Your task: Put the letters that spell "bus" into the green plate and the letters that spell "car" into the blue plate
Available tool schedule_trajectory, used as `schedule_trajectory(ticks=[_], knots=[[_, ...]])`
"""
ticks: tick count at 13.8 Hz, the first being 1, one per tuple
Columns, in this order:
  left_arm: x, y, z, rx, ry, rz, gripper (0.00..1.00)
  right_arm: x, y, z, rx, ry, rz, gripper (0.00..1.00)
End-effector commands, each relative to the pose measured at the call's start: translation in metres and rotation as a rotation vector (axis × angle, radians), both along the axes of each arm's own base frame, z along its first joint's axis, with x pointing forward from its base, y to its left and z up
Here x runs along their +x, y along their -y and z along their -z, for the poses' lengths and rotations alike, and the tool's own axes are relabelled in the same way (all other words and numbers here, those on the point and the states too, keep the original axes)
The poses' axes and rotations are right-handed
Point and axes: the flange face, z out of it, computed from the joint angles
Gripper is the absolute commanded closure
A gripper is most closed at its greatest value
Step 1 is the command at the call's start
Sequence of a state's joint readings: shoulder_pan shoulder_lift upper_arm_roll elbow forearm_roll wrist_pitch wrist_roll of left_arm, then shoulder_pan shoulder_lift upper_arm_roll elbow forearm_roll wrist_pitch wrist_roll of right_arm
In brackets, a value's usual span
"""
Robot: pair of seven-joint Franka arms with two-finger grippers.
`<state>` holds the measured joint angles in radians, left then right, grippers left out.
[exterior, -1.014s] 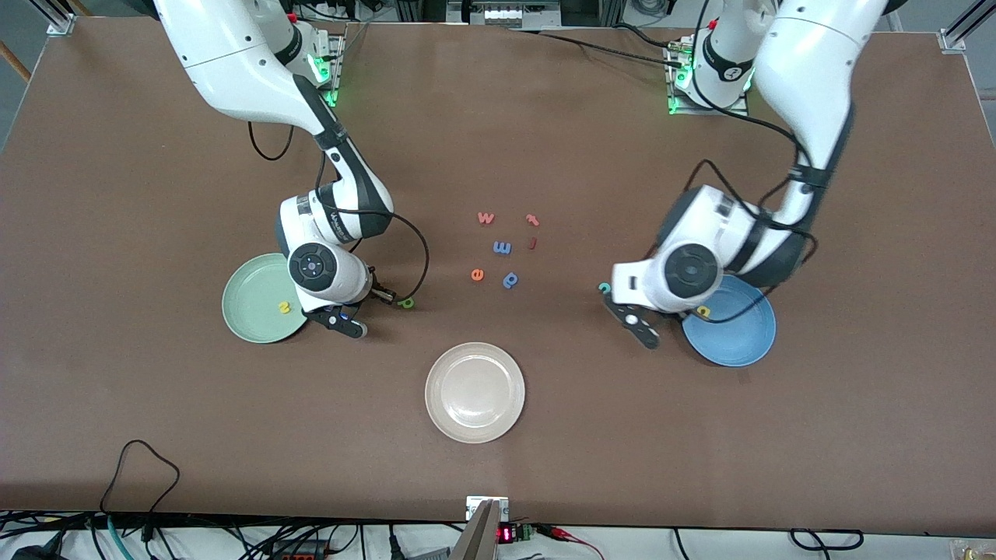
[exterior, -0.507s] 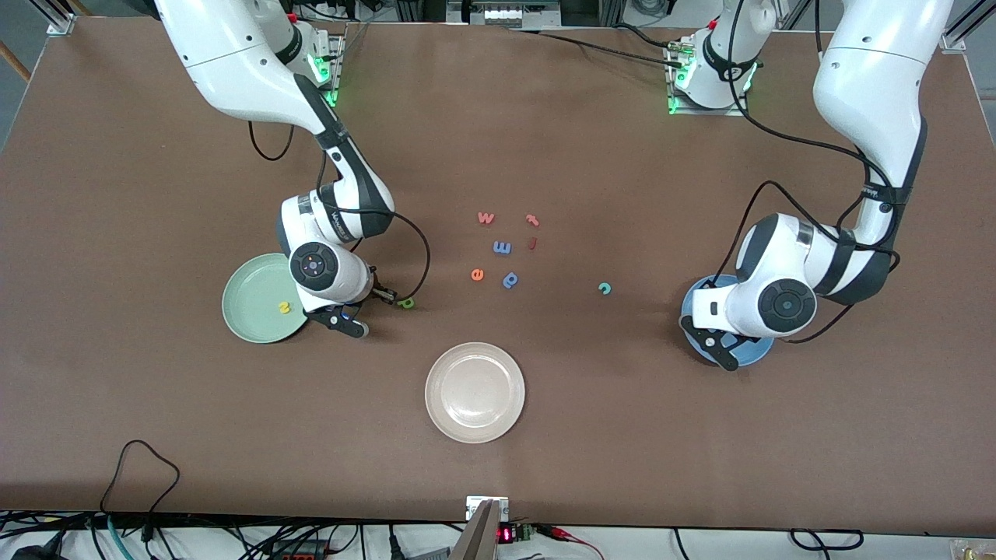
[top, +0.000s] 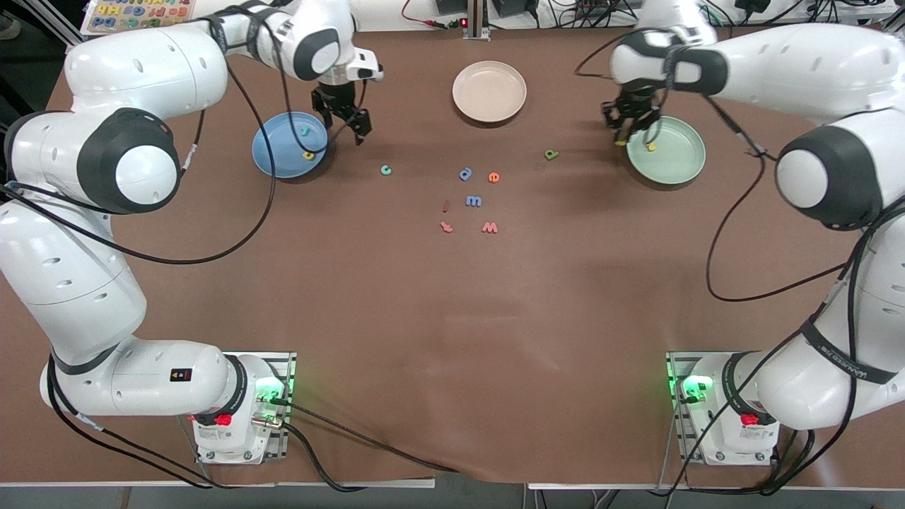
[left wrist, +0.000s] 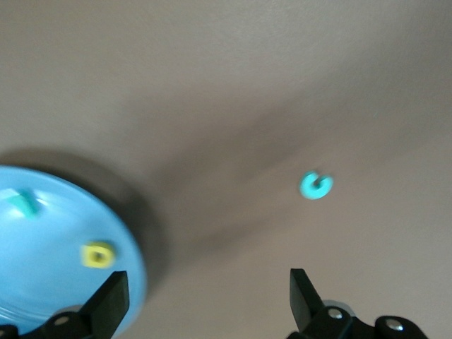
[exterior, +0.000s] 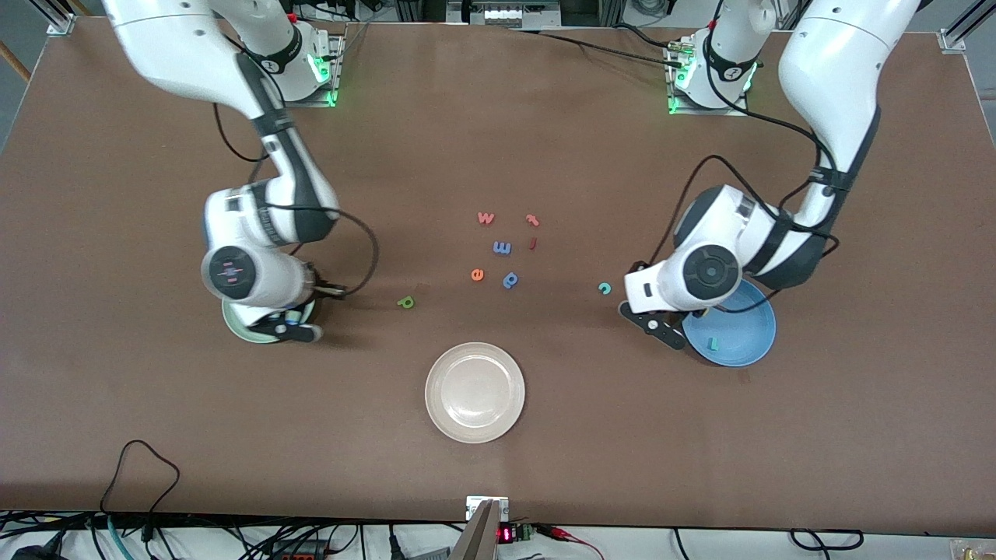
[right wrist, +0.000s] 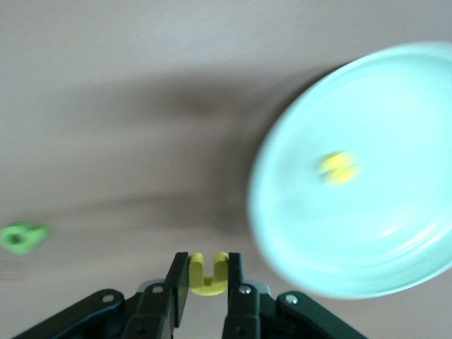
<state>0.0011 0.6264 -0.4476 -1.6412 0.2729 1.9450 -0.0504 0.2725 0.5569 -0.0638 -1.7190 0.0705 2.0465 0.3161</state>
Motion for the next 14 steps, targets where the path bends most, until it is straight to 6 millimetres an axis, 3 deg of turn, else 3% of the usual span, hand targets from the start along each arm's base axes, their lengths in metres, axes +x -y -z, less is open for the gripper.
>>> schedule_trajectory(ticks=[1, 2, 5, 7, 9, 10, 11, 12, 14], knots=[[-0.017, 0.042, 0.038, -0.03, 0.03, -0.067, 0.0, 0.001, 0.061, 0.014, 0.042, -0.029, -0.077, 0.83], [-0.025, 0.057, 0.045, -0.049, 0.052, -0.039, 0.0, 0.002, 0.074, 0.018, 0.047, -0.033, -0.085, 0.83], [-0.036, 0.057, 0.063, -0.086, 0.078, -0.022, 0.0, -0.006, 0.075, 0.032, 0.049, -0.04, -0.085, 0.83], [-0.049, 0.062, 0.077, -0.103, 0.1, 0.007, 0.21, -0.014, 0.07, 0.047, 0.053, -0.031, -0.073, 0.83], [-0.052, 0.057, 0.083, -0.068, 0.118, 0.058, 0.22, -0.017, 0.067, 0.05, 0.057, -0.036, -0.068, 0.81], [-0.053, 0.058, 0.084, -0.06, 0.125, 0.074, 0.25, -0.017, 0.067, 0.05, 0.058, -0.039, -0.064, 0.49], [-0.055, 0.061, 0.084, -0.058, 0.126, 0.079, 0.27, -0.015, 0.067, 0.047, 0.058, -0.035, -0.041, 0.0], [-0.057, 0.063, 0.086, -0.058, 0.123, 0.082, 0.34, -0.011, 0.064, 0.042, 0.059, -0.025, -0.004, 0.0], [-0.058, 0.062, 0.087, -0.056, 0.12, 0.089, 0.62, -0.003, 0.034, 0.029, 0.074, 0.006, 0.012, 0.0]])
